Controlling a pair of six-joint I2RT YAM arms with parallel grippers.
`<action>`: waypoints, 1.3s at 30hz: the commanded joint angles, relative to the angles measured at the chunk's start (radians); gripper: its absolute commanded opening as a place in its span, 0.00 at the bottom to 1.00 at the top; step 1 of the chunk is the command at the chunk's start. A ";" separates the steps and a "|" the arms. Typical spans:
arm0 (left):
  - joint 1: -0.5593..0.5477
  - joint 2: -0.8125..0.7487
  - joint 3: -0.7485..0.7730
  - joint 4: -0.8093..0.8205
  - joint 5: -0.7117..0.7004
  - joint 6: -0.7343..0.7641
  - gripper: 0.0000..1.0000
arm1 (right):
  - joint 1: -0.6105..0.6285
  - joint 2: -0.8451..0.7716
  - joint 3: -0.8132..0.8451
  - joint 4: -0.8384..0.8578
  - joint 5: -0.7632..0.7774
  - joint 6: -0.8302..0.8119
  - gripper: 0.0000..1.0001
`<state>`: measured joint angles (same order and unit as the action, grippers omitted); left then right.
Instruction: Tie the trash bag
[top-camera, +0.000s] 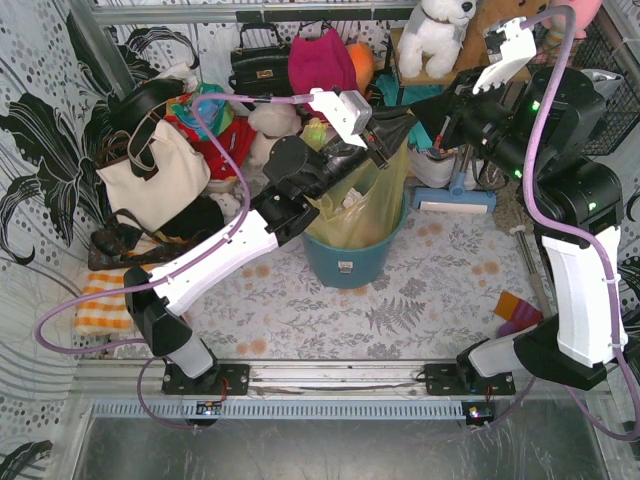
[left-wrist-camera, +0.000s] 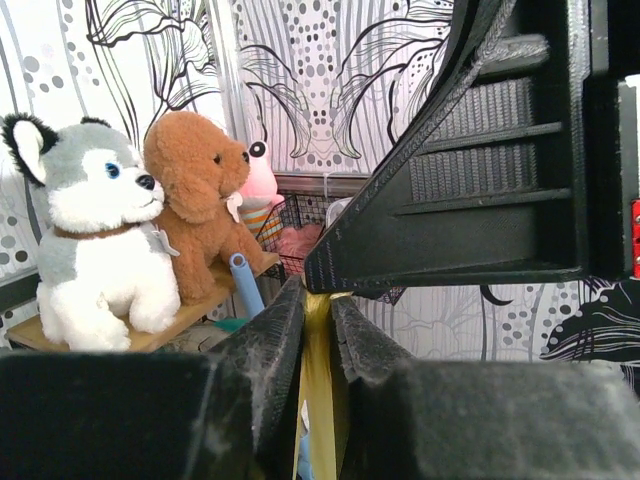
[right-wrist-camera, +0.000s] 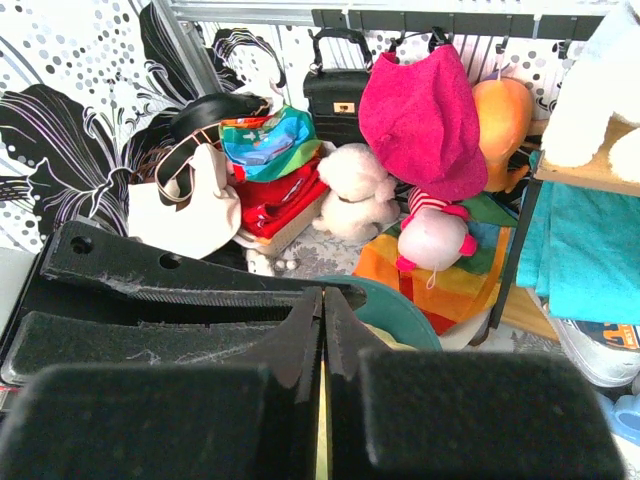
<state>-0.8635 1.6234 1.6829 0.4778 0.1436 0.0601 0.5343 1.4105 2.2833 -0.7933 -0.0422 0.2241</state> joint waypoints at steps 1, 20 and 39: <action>0.000 0.000 0.028 0.030 0.010 0.002 0.27 | -0.002 -0.022 -0.005 0.032 -0.013 0.010 0.00; 0.000 -0.011 -0.028 0.007 -0.034 0.013 0.38 | -0.002 -0.019 0.001 0.040 -0.013 0.012 0.00; 0.000 -0.055 -0.059 0.001 0.059 -0.005 0.00 | -0.001 -0.065 -0.095 0.111 0.000 -0.005 0.21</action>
<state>-0.8627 1.6196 1.6482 0.4480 0.1558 0.0620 0.5343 1.3811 2.2196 -0.7654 -0.0452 0.2230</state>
